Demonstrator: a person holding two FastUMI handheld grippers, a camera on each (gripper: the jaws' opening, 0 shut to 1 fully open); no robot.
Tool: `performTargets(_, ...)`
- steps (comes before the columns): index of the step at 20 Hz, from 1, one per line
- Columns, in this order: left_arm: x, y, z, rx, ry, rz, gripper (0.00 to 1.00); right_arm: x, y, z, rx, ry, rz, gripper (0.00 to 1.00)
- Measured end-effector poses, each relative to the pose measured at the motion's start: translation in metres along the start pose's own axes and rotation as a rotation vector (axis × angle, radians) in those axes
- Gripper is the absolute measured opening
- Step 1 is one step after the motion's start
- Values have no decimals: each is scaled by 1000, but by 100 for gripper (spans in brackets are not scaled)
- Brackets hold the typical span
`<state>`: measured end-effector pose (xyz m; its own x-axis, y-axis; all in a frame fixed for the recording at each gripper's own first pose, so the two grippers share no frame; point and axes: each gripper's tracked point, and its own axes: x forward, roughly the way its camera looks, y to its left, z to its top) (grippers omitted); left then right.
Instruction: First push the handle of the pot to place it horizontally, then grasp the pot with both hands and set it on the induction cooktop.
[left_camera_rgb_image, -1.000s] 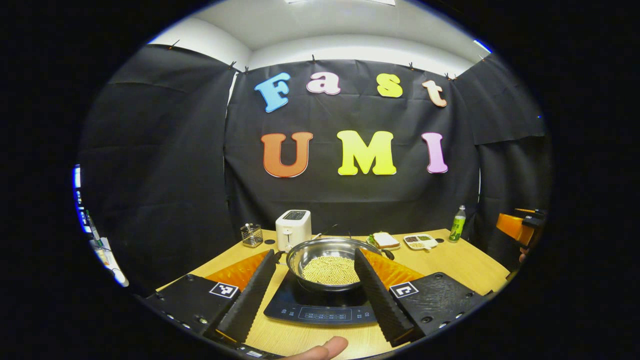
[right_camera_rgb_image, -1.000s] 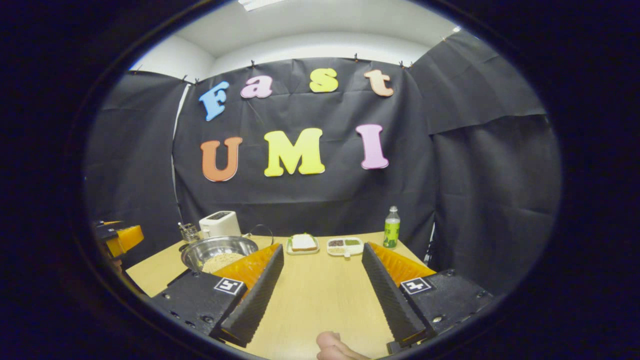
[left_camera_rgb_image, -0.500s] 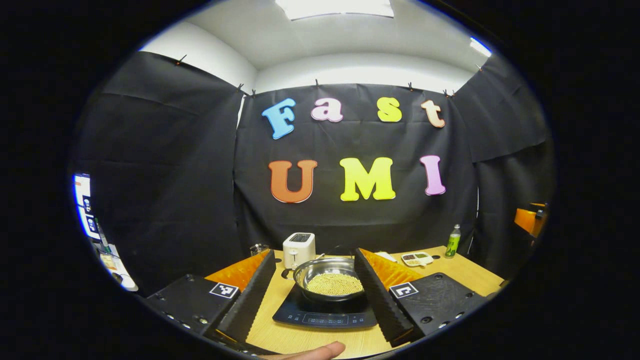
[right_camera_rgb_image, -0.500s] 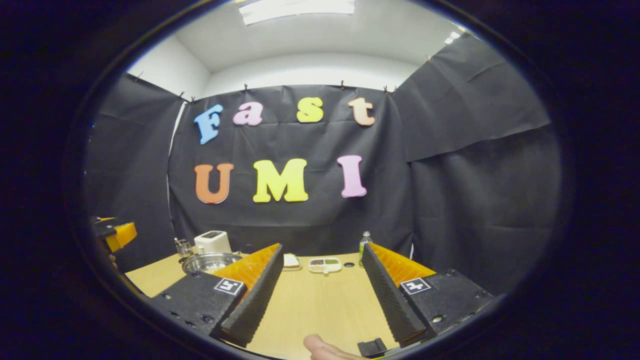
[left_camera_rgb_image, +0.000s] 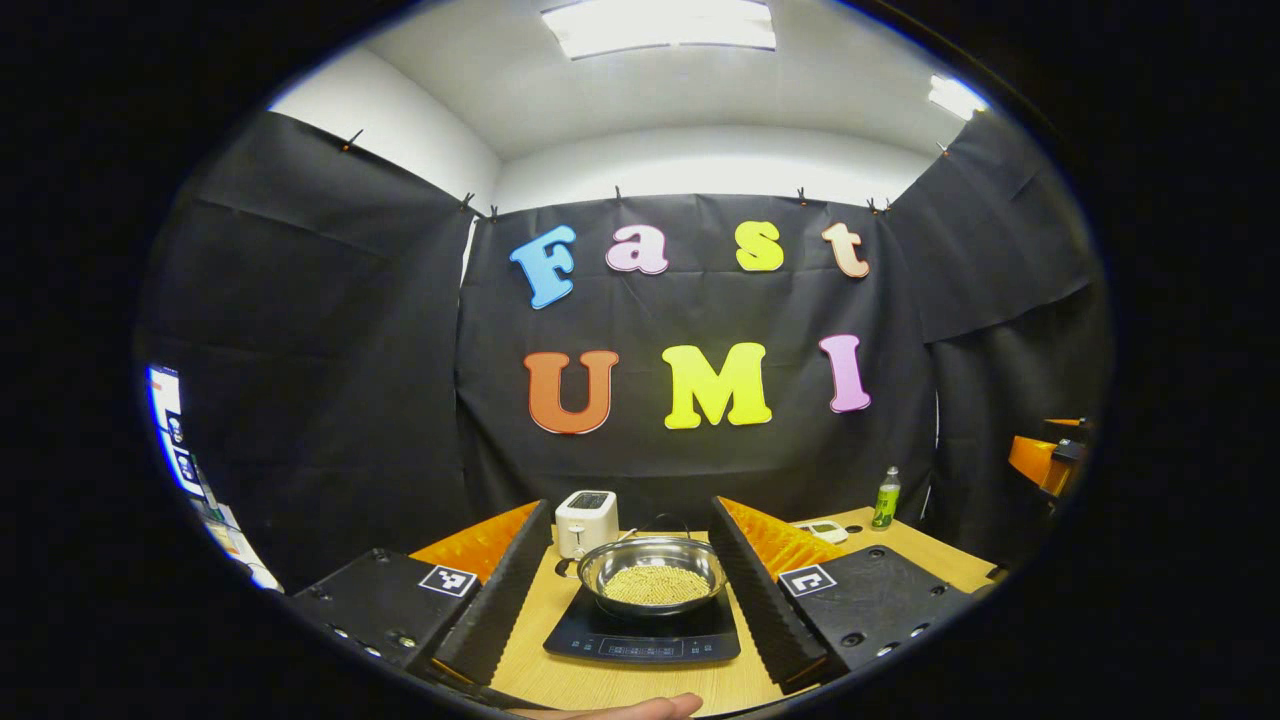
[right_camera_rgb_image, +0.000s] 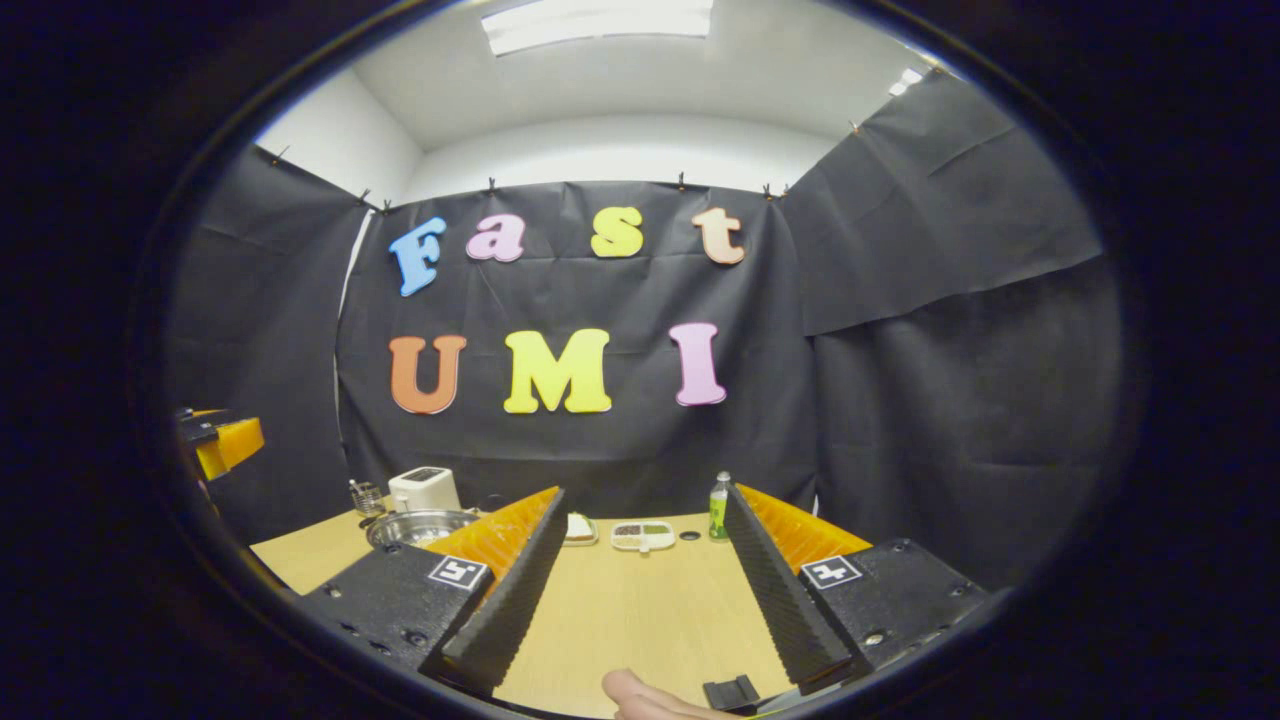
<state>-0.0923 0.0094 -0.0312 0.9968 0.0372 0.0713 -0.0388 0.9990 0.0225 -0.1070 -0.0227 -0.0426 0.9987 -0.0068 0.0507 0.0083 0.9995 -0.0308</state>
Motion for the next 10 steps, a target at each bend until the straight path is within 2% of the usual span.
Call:
performTargets(3,-4,-4,3,7,-11,-15,94,-3,0,2,20,-16,2,96)
performTargets(4,-3,-5,3,9,-13,-17,94,-5,2,2,27,-18,13,99)
performTargets(6,-3,-7,-1,19,-6,-18,94,-6,5,-1,37,-11,31,96)
performTargets(7,-2,-9,-3,27,1,-24,94,-5,5,-3,38,-4,37,99)
performTargets(10,0,-13,-8,41,12,-28,94,-3,2,-5,43,3,33,96)
